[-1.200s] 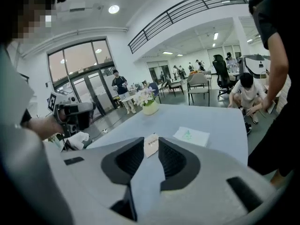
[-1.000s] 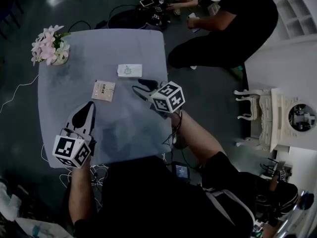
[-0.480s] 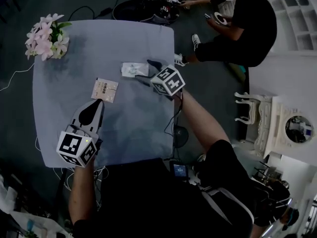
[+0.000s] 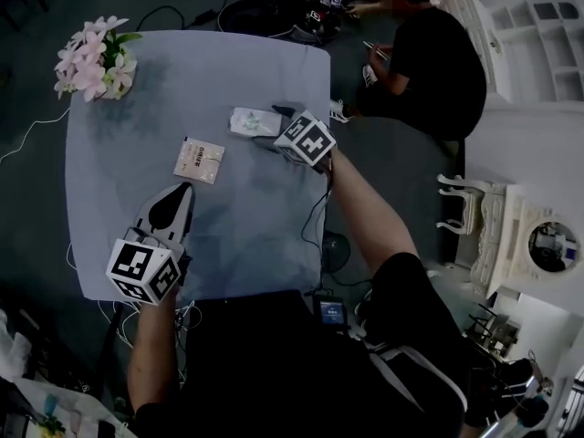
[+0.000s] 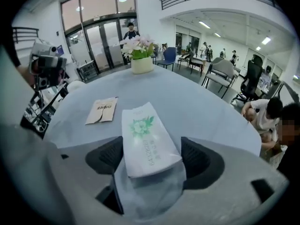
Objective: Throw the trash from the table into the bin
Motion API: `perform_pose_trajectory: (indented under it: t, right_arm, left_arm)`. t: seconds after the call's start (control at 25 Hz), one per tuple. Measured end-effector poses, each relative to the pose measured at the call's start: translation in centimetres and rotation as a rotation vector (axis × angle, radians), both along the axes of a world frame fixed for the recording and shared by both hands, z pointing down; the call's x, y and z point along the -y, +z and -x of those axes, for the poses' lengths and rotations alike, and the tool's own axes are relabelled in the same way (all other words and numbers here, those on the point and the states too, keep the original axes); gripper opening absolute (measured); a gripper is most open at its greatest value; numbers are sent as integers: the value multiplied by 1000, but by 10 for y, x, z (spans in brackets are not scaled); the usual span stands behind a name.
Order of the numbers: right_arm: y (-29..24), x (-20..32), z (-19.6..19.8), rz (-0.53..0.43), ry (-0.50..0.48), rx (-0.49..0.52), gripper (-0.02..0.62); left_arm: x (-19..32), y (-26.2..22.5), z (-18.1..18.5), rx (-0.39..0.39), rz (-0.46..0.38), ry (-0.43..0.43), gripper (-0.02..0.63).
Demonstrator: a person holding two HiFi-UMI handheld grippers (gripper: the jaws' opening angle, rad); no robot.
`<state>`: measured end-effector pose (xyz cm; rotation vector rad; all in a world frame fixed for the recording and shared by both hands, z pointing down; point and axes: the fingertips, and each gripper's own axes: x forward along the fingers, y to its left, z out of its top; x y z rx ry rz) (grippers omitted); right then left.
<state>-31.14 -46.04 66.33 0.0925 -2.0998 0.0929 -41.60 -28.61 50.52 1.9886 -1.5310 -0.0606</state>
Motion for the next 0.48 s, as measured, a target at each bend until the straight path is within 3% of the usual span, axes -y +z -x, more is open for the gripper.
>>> perform_pose_trajectory:
  t: [0.24,0.48]
  right_arm:
    - [-4,-8,2,7,-1,0,348]
    - [-26,-28,1,57,67,60,345]
  left_arm:
    - [-12,-7,-2,11,3,-4,14]
    - [-30,-24,0,23,-10,-16,14]
